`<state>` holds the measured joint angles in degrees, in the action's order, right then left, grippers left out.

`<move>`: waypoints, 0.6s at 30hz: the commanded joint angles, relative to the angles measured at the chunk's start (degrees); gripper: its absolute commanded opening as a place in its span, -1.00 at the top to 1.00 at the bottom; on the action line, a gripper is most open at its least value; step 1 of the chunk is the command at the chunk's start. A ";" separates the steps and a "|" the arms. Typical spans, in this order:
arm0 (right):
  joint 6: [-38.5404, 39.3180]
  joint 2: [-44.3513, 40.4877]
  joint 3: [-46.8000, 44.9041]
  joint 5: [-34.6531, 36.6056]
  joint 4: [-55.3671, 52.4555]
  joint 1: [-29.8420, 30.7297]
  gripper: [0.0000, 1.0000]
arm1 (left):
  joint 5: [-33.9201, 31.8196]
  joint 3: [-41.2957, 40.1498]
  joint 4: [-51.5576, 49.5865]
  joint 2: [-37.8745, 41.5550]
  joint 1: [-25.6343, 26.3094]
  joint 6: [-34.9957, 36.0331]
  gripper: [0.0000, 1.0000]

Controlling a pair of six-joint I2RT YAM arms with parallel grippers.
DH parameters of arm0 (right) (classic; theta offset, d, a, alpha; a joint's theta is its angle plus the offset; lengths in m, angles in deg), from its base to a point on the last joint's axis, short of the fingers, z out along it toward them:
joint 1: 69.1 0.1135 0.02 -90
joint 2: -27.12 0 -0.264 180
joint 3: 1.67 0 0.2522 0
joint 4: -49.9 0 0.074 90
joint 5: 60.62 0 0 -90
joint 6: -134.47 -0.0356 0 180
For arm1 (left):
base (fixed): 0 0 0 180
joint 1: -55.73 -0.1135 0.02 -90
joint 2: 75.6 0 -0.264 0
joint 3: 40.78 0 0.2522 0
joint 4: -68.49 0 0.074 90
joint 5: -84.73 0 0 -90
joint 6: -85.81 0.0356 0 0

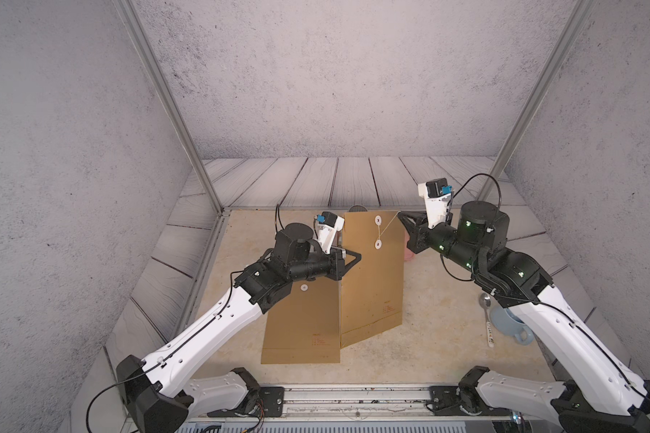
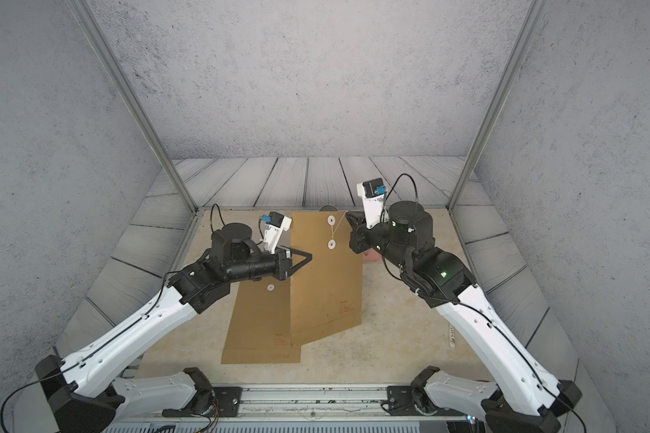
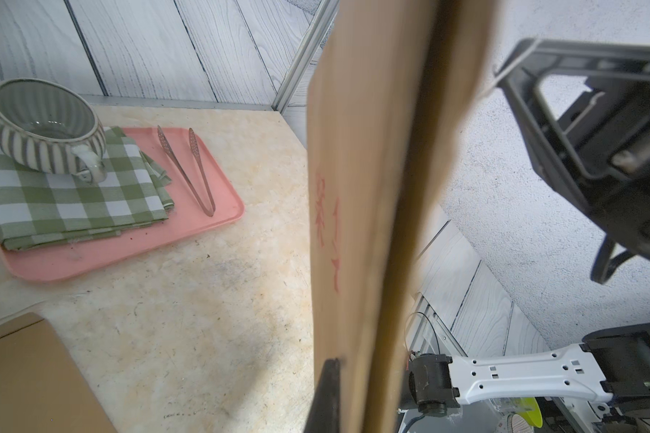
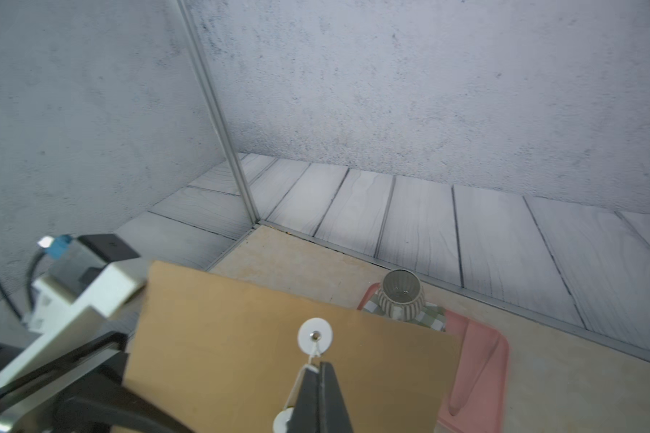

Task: Open the file bag

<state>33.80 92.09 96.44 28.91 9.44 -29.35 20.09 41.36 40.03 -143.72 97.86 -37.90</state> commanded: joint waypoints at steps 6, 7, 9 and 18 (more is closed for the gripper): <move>-8.76 -7.21 -16.59 -1.03 6.61 7.41 1.00 | 3.27 -3.08 8.76 -0.10 -1.39 -3.62 1.00; -10.93 -8.80 -20.15 -0.44 7.50 7.44 1.00 | 3.90 -3.79 10.11 -0.05 -1.57 -4.37 1.00; -13.66 -11.67 -26.11 1.38 8.02 7.41 1.00 | 4.62 -4.54 11.69 0.15 -1.70 -5.50 1.00; -14.54 -14.84 -36.21 6.19 3.76 0.93 1.00 | 5.01 -4.83 11.71 1.04 -2.05 -5.57 1.00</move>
<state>20.44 77.52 60.91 33.21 13.29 -25.81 23.96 36.57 48.71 -143.87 96.26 -43.24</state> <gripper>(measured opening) 0.041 0.052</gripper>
